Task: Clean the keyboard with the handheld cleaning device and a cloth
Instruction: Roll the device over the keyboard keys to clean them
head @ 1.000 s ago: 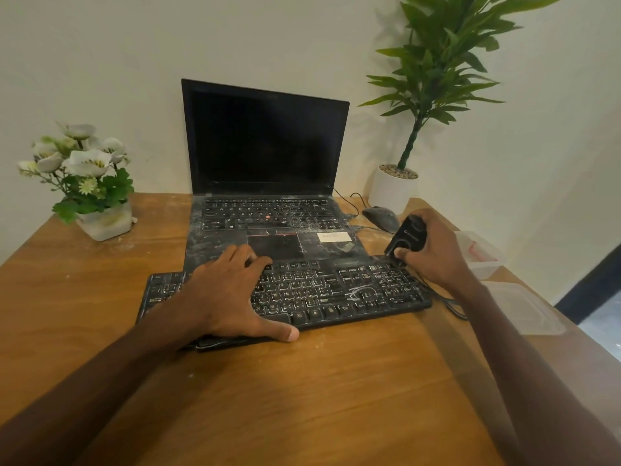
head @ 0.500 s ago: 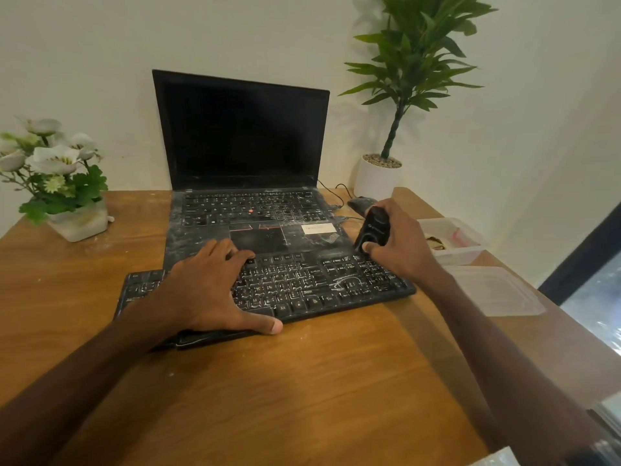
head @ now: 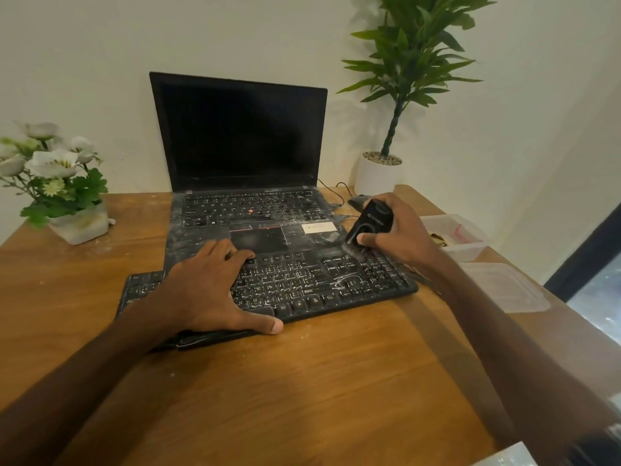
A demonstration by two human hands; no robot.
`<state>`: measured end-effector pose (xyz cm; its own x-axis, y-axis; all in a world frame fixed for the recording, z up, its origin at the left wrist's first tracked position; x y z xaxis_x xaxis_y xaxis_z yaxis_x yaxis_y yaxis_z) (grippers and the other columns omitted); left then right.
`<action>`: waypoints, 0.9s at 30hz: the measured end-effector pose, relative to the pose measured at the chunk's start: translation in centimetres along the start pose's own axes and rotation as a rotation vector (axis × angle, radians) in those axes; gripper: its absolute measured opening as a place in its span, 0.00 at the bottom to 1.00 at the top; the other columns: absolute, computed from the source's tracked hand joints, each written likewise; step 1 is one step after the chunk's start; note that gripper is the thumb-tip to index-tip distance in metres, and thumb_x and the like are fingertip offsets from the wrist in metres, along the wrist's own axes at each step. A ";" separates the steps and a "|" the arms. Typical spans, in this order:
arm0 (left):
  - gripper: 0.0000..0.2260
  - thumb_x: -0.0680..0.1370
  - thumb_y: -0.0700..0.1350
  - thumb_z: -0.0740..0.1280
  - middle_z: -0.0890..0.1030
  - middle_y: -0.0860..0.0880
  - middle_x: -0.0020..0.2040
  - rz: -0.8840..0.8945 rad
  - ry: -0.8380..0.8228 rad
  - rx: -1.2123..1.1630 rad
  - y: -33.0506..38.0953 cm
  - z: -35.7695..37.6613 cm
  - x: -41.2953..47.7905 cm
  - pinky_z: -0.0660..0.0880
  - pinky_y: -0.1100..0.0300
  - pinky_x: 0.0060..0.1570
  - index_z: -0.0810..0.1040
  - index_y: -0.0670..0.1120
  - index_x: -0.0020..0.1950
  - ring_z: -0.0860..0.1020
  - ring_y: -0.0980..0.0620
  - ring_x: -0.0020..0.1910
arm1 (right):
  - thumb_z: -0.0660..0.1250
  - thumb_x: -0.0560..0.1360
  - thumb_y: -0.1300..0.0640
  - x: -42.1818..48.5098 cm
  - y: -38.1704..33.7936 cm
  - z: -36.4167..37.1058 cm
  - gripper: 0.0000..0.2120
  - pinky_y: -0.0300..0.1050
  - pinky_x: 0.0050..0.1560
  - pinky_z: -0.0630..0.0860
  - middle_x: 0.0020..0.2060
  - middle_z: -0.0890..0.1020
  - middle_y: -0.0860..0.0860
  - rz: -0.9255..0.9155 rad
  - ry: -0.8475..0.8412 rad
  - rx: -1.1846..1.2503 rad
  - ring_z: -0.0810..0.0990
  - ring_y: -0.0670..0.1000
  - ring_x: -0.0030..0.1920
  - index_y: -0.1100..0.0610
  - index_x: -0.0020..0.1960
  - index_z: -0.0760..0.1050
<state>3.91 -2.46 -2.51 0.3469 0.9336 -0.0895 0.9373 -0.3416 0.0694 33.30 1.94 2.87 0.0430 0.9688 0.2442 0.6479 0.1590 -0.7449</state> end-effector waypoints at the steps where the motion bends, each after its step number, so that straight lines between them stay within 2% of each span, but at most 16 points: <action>1: 0.68 0.49 0.91 0.51 0.61 0.54 0.74 0.001 0.002 0.000 0.0 0.0 0.0 0.74 0.46 0.68 0.51 0.56 0.83 0.62 0.52 0.74 | 0.78 0.68 0.67 0.0 0.0 -0.5 0.31 0.31 0.35 0.79 0.50 0.76 0.44 0.000 0.011 0.017 0.79 0.45 0.49 0.55 0.65 0.68; 3: 0.68 0.49 0.91 0.51 0.61 0.55 0.74 0.003 0.006 0.003 0.0 0.0 0.0 0.74 0.46 0.67 0.51 0.56 0.83 0.62 0.53 0.73 | 0.77 0.68 0.68 -0.2 -0.3 -0.5 0.30 0.28 0.33 0.75 0.50 0.76 0.44 -0.047 0.028 -0.078 0.78 0.44 0.46 0.56 0.65 0.68; 6: 0.68 0.49 0.90 0.51 0.60 0.54 0.75 0.001 0.000 -0.001 -0.1 0.1 0.0 0.73 0.46 0.68 0.51 0.56 0.83 0.61 0.52 0.74 | 0.78 0.68 0.64 -0.5 -0.7 1.3 0.32 0.37 0.42 0.80 0.54 0.78 0.50 -0.081 -0.007 -0.198 0.80 0.50 0.51 0.53 0.66 0.66; 8: 0.68 0.49 0.91 0.51 0.60 0.54 0.75 -0.003 -0.002 -0.006 -0.1 0.1 0.0 0.73 0.44 0.69 0.51 0.57 0.83 0.61 0.52 0.75 | 0.78 0.68 0.65 -0.5 -0.9 2.3 0.33 0.42 0.43 0.83 0.55 0.79 0.51 -0.067 -0.063 -0.182 0.81 0.51 0.52 0.52 0.67 0.66; 9: 0.68 0.49 0.91 0.51 0.61 0.54 0.75 -0.003 0.000 -0.009 -0.1 0.1 0.0 0.73 0.44 0.69 0.51 0.57 0.83 0.62 0.52 0.75 | 0.78 0.68 0.66 -0.3 -0.9 2.1 0.33 0.42 0.41 0.84 0.55 0.78 0.51 -0.032 -0.074 -0.093 0.82 0.50 0.51 0.54 0.67 0.67; 11: 0.68 0.49 0.91 0.51 0.61 0.54 0.74 0.002 0.003 -0.007 -0.1 0.1 0.0 0.73 0.44 0.68 0.51 0.57 0.83 0.62 0.52 0.74 | 0.76 0.68 0.70 -0.1 -0.5 0.9 0.32 0.35 0.34 0.80 0.52 0.77 0.48 0.032 -0.055 0.070 0.83 0.46 0.45 0.56 0.67 0.68; 13: 0.68 0.49 0.91 0.51 0.61 0.54 0.74 0.005 0.007 -0.003 -0.1 0.1 0.0 0.73 0.45 0.68 0.52 0.57 0.83 0.62 0.52 0.74 | 0.77 0.68 0.68 -0.3 -0.8 0.1 0.32 0.31 0.32 0.77 0.51 0.76 0.46 -0.002 0.006 -0.037 0.80 0.45 0.45 0.55 0.66 0.67; 15: 0.68 0.49 0.90 0.51 0.61 0.54 0.74 0.008 0.010 -0.005 -0.1 0.1 0.0 0.73 0.45 0.68 0.52 0.56 0.83 0.62 0.52 0.74 | 0.78 0.68 0.64 -0.6 -1.0 0.8 0.32 0.34 0.38 0.77 0.53 0.76 0.47 -0.053 0.020 -0.184 0.79 0.49 0.50 0.52 0.66 0.66; 18: 0.67 0.50 0.90 0.52 0.61 0.54 0.74 0.007 0.014 -0.015 -0.2 0.1 0.0 0.73 0.45 0.68 0.52 0.56 0.83 0.62 0.52 0.74 | 0.78 0.69 0.61 -0.8 -1.3 2.9 0.33 0.35 0.40 0.77 0.52 0.76 0.46 -0.093 -0.008 -0.272 0.78 0.48 0.50 0.49 0.68 0.65; 19: 0.67 0.50 0.90 0.52 0.61 0.54 0.75 0.007 0.015 -0.016 -0.2 0.1 0.0 0.73 0.45 0.68 0.52 0.56 0.83 0.62 0.52 0.74 | 0.78 0.69 0.62 -0.8 -1.5 3.2 0.34 0.39 0.42 0.80 0.52 0.76 0.46 -0.072 -0.030 -0.240 0.79 0.48 0.50 0.50 0.68 0.65; 21: 0.67 0.50 0.90 0.52 0.61 0.54 0.75 0.009 0.014 -0.013 -0.1 0.1 0.1 0.73 0.44 0.68 0.52 0.56 0.83 0.62 0.52 0.74 | 0.77 0.69 0.66 -0.4 -1.3 2.4 0.33 0.44 0.43 0.84 0.53 0.77 0.49 0.021 -0.058 -0.025 0.81 0.51 0.52 0.53 0.68 0.67; 23: 0.67 0.50 0.90 0.53 0.61 0.54 0.74 0.013 0.016 -0.013 -0.2 0.1 0.1 0.73 0.45 0.68 0.52 0.56 0.83 0.62 0.52 0.74 | 0.76 0.69 0.69 0.1 -0.9 0.9 0.31 0.39 0.36 0.82 0.52 0.77 0.49 0.062 -0.016 0.070 0.82 0.49 0.48 0.55 0.67 0.67; 27: 0.68 0.50 0.90 0.52 0.61 0.54 0.74 0.023 0.025 -0.003 -0.3 0.1 0.1 0.73 0.48 0.68 0.53 0.55 0.83 0.62 0.52 0.73 | 0.78 0.68 0.64 -0.2 -1.3 1.7 0.33 0.44 0.44 0.83 0.54 0.76 0.49 -0.021 0.008 -0.196 0.80 0.53 0.53 0.52 0.67 0.66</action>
<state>3.72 -2.26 -2.62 0.3670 0.9281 -0.0630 0.9291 -0.3623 0.0743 31.15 1.85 2.70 0.0338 0.9641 0.2635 0.7842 0.1379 -0.6050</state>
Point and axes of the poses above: each hand's wrist, its own x-axis towards the middle knuckle, its own z-axis out of the palm, y = z × x, the point moved 8 cm from there along x, towards the middle knuckle
